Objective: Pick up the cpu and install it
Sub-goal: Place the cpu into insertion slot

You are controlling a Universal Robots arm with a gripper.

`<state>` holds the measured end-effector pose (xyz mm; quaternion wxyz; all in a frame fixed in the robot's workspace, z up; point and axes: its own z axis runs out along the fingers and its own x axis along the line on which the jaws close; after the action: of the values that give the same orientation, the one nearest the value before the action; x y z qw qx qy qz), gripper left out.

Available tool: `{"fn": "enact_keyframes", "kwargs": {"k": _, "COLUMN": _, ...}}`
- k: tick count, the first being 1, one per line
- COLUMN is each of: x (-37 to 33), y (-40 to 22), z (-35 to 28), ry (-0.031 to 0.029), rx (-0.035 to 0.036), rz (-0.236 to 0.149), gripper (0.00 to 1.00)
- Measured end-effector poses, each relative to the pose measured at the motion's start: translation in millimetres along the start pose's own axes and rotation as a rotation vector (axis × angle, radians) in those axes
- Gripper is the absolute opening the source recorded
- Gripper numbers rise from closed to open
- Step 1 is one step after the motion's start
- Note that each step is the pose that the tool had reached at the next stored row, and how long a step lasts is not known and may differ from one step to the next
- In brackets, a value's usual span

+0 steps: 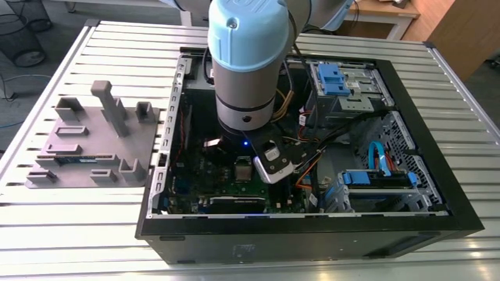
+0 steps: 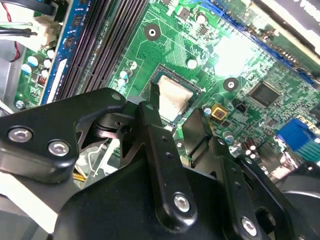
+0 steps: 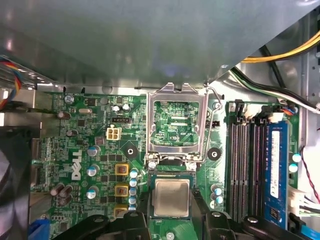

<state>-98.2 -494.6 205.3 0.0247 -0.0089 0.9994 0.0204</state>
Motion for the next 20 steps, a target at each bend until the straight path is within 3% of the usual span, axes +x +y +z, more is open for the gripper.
{"fn": "enact_keyframes", "kwargs": {"k": 9, "x": 0.0, "y": 0.0, "z": -0.7, "ry": 0.0, "rx": -0.0001, "rz": 0.0, "gripper": 0.45}}
{"fn": "enact_keyframes", "kwargs": {"k": 16, "x": -0.1, "y": 0.0, "z": -1.2, "ry": 0.0, "rx": 0.0, "rz": 0.0, "gripper": 0.15}}
{"fn": "enact_keyframes", "kwargs": {"k": 20, "x": -0.1, "y": 0.1, "z": -1.5, "ry": 0.0, "rx": 0.0, "rz": 0.0, "gripper": 0.11}}
